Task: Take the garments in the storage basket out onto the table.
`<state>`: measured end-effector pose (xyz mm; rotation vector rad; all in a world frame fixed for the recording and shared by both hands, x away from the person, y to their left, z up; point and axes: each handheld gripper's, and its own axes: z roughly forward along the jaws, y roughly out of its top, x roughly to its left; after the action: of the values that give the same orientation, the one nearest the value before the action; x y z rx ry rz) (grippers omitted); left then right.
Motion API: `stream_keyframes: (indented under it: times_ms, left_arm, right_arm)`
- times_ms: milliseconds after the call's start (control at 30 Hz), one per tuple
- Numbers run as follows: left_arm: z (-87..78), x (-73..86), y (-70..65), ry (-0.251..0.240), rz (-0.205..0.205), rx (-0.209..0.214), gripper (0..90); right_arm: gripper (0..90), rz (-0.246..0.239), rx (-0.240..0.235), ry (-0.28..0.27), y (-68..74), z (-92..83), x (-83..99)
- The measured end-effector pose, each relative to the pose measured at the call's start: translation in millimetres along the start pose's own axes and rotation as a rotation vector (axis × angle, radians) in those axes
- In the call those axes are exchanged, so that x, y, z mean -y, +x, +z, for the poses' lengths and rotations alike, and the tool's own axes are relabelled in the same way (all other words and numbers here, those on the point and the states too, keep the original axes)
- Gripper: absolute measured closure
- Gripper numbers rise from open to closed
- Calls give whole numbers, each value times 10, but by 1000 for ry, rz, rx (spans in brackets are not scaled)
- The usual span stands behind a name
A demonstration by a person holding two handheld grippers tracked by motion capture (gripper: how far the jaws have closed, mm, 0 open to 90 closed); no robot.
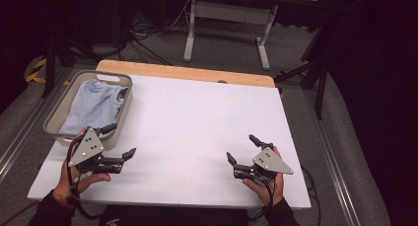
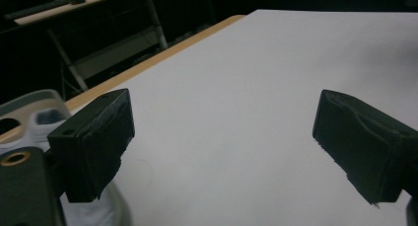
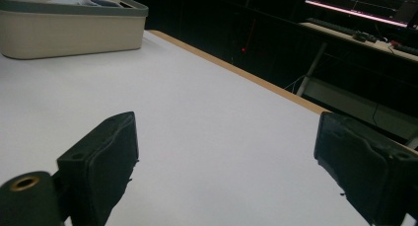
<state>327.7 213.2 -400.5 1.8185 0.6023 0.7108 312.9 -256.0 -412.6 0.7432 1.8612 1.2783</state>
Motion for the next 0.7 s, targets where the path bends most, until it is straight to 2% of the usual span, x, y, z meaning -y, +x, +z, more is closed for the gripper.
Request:
stream_keyframes:
  times_ms: [133,200,300,433,500,600,633,700]
  left_arm:
    - [-69,-71,208,16,-24,-61,95]
    - [-85,-110,326,55,-42,-89,91]
    - [-93,-175,506,98,-43,-122,91]
    - [-33,-291,836,204,-46,-114,79]
    - [39,-324,1024,278,-60,-103,79]
    - [139,-316,1217,370,-69,-118,73]
    - [210,-287,1322,418,-84,-121,67]
    - [297,-235,1439,462,-113,-106,67]
  right_arm:
    - [101,9,-1,0,-26,-15,3]
    - [101,14,2,1,-31,-11,6]
    - [101,18,8,5,-38,-5,11]
    - [99,31,1,20,-48,13,29]
    - [99,31,0,23,-54,18,31]
    - [99,35,0,27,-63,22,37]
    - [99,36,-1,30,-64,26,41]
    - [99,39,-3,38,-66,35,51]
